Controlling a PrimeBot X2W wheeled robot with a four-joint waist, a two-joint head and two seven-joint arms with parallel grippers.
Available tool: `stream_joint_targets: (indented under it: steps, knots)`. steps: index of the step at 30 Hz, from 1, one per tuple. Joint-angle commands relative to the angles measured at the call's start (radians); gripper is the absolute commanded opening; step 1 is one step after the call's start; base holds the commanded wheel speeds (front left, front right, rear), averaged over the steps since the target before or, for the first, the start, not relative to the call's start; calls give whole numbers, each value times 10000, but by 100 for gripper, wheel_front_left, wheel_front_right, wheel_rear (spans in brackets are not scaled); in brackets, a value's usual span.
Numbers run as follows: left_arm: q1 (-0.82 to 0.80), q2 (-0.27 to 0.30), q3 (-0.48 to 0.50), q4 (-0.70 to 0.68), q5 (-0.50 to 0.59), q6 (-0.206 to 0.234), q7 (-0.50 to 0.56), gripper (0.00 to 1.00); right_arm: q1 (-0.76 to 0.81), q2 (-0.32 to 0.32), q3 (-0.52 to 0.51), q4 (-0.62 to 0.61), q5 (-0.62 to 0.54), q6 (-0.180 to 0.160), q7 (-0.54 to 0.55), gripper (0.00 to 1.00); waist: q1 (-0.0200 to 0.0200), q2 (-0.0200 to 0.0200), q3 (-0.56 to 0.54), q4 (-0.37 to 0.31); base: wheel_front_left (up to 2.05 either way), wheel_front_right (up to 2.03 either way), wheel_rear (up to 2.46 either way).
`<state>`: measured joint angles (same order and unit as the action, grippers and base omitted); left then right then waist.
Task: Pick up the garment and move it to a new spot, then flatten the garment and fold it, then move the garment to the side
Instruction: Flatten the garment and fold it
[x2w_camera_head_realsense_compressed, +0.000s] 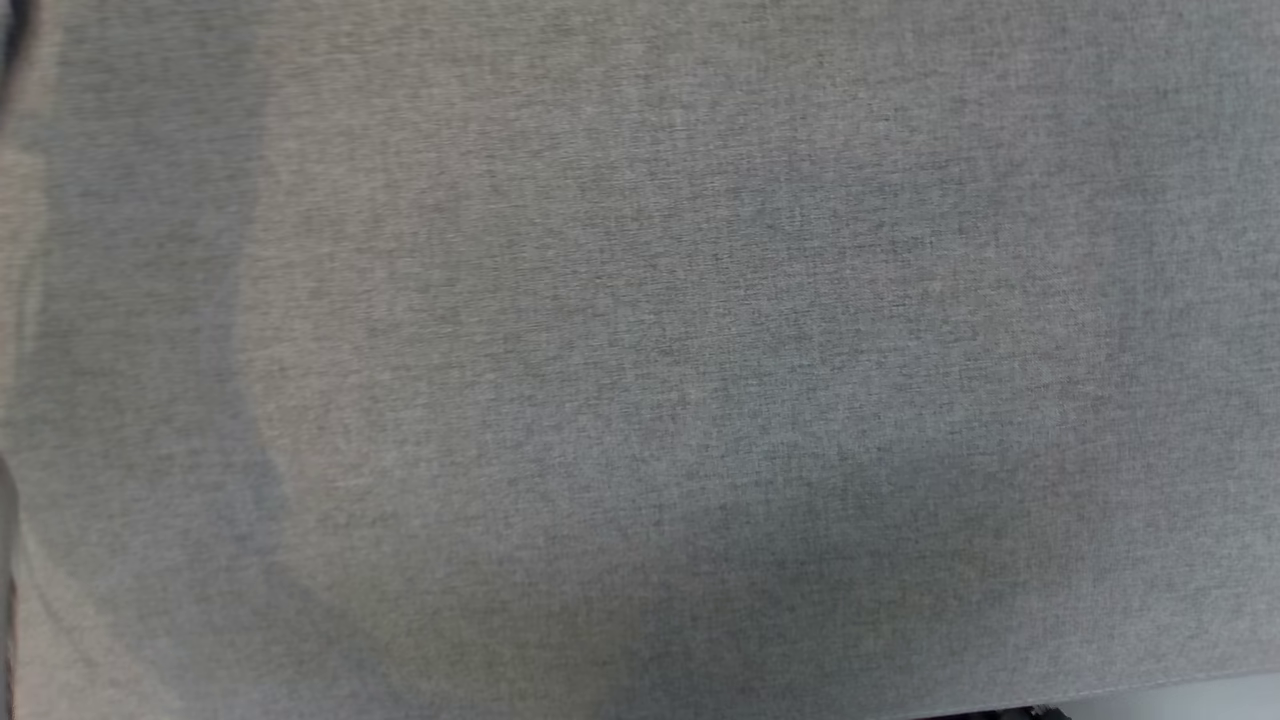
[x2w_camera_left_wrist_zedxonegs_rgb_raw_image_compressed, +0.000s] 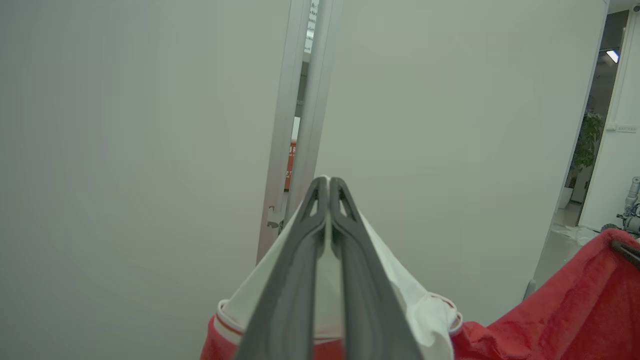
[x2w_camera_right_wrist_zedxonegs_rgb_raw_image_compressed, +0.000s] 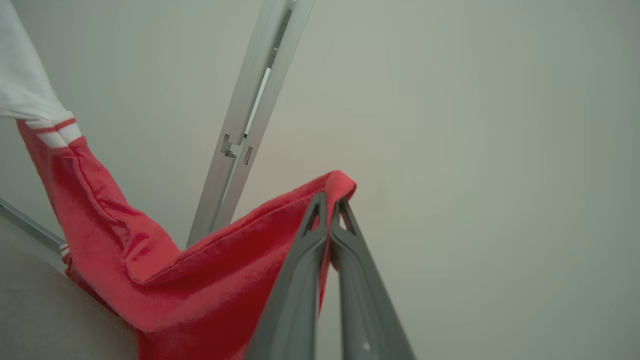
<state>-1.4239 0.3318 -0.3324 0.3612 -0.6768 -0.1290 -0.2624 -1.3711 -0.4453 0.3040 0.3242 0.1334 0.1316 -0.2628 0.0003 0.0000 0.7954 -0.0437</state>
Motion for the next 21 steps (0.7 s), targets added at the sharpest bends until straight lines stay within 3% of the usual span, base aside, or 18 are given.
stream_joint_targets:
  steps: [1, 11, 21]
  knots:
    - [796, 286, 137, -379, -173, -25, -31, 0, 575, -189, 79, -278, 274, -18, -28, 0, -3, 0, -451, 301, 0, 0, 0]
    - [7293, 1190, 1199, -3010, -1087, -25, -32, 0, 5299, -696, 3, -2744, 2633, -18, -29, 0, -3, 0, -2535, 503, 0, 0, 0]
    - [12509, 1897, 633, -4610, -1575, 131, 620, 0, 9787, -1256, 122, -3511, 4961, -18, -31, 0, -3, 0, -4262, 467, 0, 0, 0]
